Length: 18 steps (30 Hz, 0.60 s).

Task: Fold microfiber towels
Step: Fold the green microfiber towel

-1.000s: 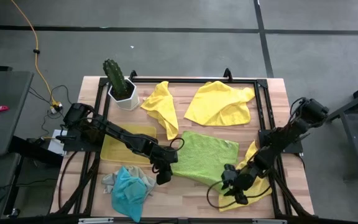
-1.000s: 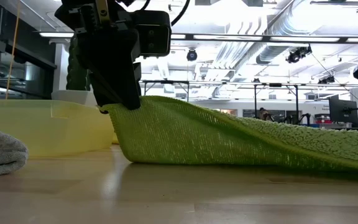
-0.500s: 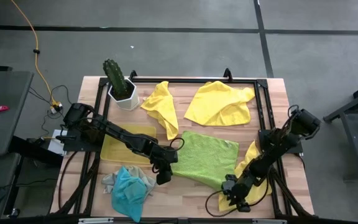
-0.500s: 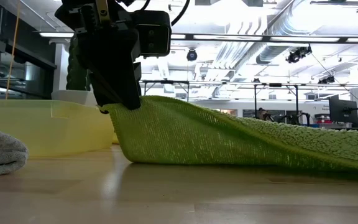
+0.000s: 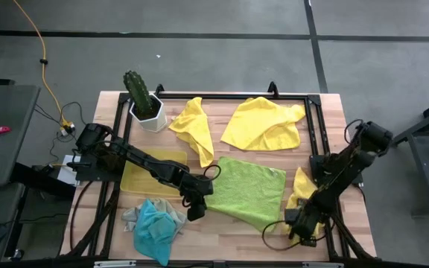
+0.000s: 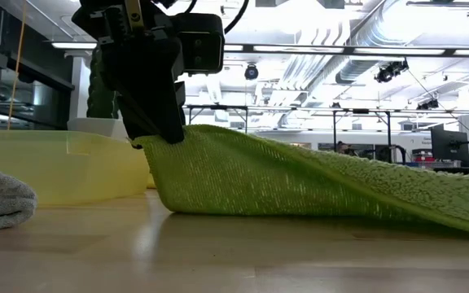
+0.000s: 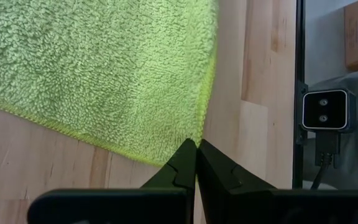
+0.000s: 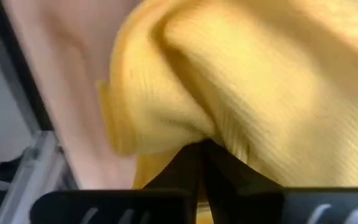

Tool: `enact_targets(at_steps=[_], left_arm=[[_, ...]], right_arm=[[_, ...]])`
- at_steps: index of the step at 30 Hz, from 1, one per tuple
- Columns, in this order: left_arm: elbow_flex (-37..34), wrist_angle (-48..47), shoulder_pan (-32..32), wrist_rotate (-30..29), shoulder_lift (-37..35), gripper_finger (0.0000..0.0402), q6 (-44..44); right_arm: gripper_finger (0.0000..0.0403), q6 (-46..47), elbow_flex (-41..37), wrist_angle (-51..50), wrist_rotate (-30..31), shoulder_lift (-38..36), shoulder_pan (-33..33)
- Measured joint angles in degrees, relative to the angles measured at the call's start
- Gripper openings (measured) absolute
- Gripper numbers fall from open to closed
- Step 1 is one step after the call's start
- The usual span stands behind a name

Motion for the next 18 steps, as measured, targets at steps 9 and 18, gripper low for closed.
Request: enact_targets(at_steps=[9,18], left_arm=[[0.00,0.00,0.00,0.00,0.00,0.0000,0.00],[0.00,0.01,-0.01,0.00,0.00,0.0000,-0.02]], right_arm=[[0.0031,0.46,0.17,-0.07,5.73,-11.49,-0.10],[0.0159,-11.60,0.33,15.57,10.26,-8.92,-5.88]])
